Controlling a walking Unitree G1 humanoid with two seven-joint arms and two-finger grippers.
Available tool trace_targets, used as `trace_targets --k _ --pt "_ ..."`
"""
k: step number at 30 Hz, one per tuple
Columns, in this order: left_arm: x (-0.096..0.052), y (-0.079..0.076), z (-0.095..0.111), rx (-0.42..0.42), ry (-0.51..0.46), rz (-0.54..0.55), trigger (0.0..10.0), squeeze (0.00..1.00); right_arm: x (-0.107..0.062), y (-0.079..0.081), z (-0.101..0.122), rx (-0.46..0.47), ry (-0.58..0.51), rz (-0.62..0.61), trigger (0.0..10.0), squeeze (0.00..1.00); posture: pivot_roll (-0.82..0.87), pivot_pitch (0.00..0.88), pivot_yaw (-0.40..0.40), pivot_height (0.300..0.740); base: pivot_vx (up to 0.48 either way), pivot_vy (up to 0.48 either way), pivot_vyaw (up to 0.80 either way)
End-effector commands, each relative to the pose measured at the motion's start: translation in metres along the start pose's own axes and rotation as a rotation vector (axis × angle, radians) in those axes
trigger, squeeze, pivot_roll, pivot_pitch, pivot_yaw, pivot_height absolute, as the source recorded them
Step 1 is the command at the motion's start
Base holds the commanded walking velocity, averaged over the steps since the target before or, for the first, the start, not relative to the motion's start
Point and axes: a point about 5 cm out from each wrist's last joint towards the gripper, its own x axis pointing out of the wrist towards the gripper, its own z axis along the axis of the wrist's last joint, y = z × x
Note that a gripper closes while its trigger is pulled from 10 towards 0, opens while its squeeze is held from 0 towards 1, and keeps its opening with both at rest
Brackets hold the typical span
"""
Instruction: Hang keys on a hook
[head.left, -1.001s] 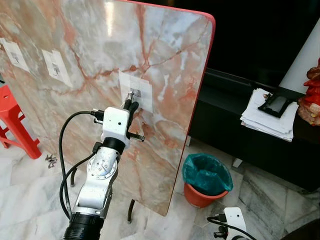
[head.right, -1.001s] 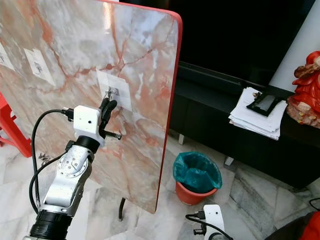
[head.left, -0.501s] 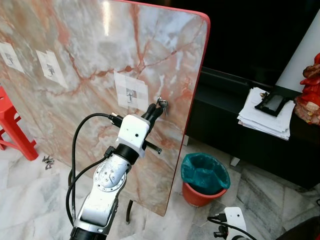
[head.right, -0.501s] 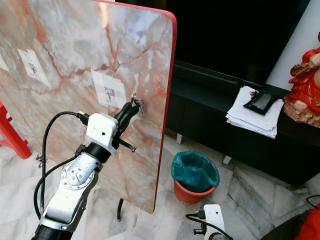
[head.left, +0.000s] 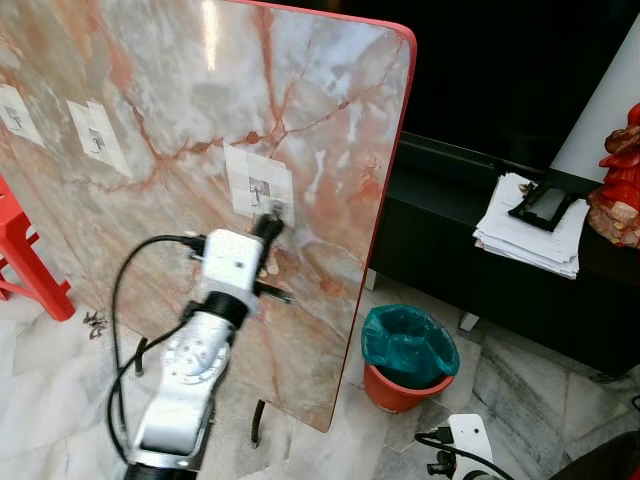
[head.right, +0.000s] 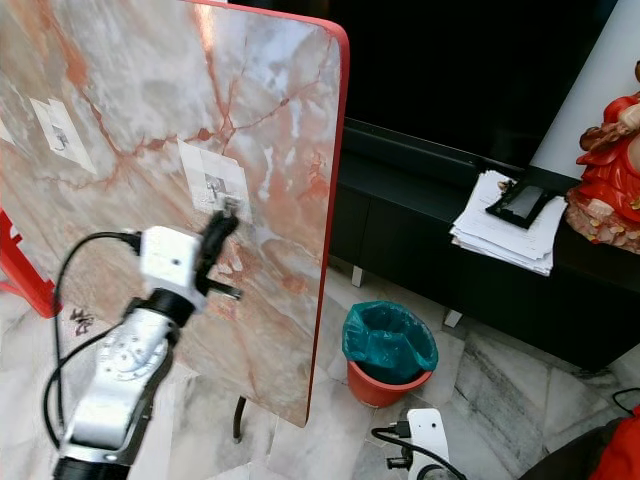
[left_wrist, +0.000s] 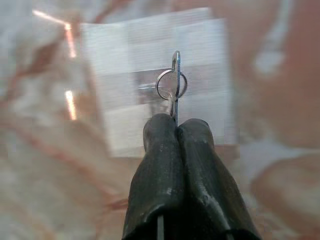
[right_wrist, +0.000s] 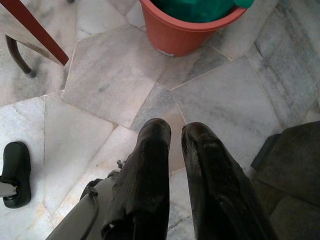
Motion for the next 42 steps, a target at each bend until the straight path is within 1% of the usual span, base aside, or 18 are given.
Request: trace_targets --k 1,4,8,25,30,31,32,34,38,42 --pt "-0.001 0.0015 -0.0047 -0.013 0.027 0.003 10.0 0.0 0.0001 -0.0014 0.0023 0.004 -0.009 -0.001 10.0 0.0 -0.05 0.0 -0.067 0.74 0.0 0.0 0.0" --pt "-0.0004 0.003 -0.0054 -0.016 0.032 0.008 10.0 0.0 0.0001 -0.0014 0.0023 0.002 -0.008 0.001 10.0 0.0 -0.05 0.0 -0.068 0.74 0.0 0.0 0.0" --pt "0.0002 0.0014 -0.0098 -0.054 0.053 0.007 10.0 0.0 0.0001 -0.0013 0.0022 -0.002 -0.007 0.002 10.0 0.0 -0.05 0.0 -0.069 0.74 0.0 0.0 0.0" --pt "0.0011 0.0036 -0.0124 -0.056 0.063 0.019 10.0 0.0 0.0001 -0.0014 0.0021 -0.007 -0.005 0.003 10.0 0.0 -0.05 0.0 -0.071 0.74 0.0 0.0 0.0" --pt "0.0001 0.007 -0.0136 -0.065 0.071 0.039 10.0 0.0 0.0001 -0.0014 0.0021 -0.01 -0.004 0.004 10.0 0.0 -0.05 0.0 -0.072 0.74 0.0 0.0 0.0" --pt "0.0019 0.0097 -0.0129 -0.097 0.07 0.049 10.0 0.0 0.0001 -0.0014 0.0021 -0.012 -0.003 0.004 10.0 0.0 -0.05 0.0 -0.072 0.74 0.0 0.0 0.0" --pt "0.0028 0.0105 -0.0125 -0.11 0.069 0.05 10.0 0.0 0.0001 -0.0014 0.0021 -0.013 -0.002 0.004 10.0 0.0 -0.05 0.0 -0.073 0.74 0.0 0.0 0.0" --pt "0.0055 0.0111 -0.0122 -0.127 0.071 0.032 10.0 0.0 0.0001 -0.0014 0.002 -0.013 -0.001 0.004 10.0 0.0 -0.05 0.0 -0.073 0.74 0.0 0.0 0.0" --pt "0.0073 0.0102 -0.0124 -0.131 0.076 0.007 10.0 0.0 0.0001 -0.0017 0.0018 -0.015 -0.001 0.003 10.0 0.0 -0.05 0.0 -0.073 0.74 0.0 0.0 0.0" --pt "0.0087 0.0063 -0.0135 -0.137 0.089 -0.041 10.0 0.0 0.0001 -0.002 0.0018 -0.019 0.0 0.003 10.0 0.0 -0.05 0.0 -0.075 0.74 0.0 0.0 0.0"
